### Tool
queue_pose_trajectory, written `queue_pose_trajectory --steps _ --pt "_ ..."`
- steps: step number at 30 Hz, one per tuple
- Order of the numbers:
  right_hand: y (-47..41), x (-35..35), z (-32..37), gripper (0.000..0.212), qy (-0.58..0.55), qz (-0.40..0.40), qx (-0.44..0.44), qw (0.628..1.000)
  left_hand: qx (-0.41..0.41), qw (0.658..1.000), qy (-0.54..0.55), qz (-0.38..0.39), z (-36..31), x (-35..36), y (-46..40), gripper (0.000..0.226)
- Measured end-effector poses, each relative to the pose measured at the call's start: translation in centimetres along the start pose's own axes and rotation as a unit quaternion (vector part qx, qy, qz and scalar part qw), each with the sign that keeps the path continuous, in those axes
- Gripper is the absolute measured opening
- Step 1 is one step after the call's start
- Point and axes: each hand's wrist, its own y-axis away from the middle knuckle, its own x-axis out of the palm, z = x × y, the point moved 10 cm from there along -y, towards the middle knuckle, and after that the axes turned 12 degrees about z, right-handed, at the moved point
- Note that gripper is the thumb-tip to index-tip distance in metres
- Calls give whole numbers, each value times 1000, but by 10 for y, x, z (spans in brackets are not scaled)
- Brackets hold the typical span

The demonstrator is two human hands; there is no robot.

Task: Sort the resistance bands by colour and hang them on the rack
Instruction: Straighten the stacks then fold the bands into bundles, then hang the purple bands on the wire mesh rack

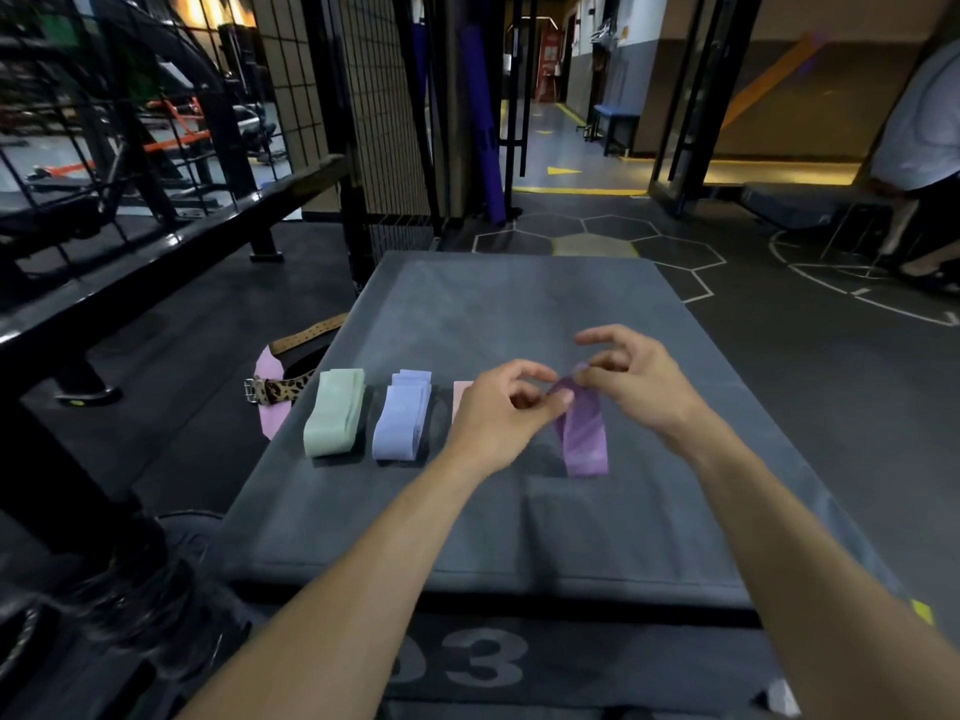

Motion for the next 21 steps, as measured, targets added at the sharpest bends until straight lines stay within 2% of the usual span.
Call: queue_pose_trajectory --steps 2,6,10,13,17,21 --pt "5 6 15 34 11 60 -2 998 32 999 8 -6 -18 -15 5 2" --pt "11 32 46 40 50 222 -8 974 56 998 25 -28 -43 -45 8 15" --pt "13 57 79 42 -9 329 -24 944 -6 989 140 35 -30 -40 19 26" --pt "25 84 100 44 -11 394 -41 918 -50 975 212 35 -22 -39 48 28" --pt "54 126 128 42 28 452 -83 888 -48 984 173 -19 -41 -58 114 31" --pt "113 184 177 41 55 545 -123 828 -53 987 115 -95 -72 -84 221 26"
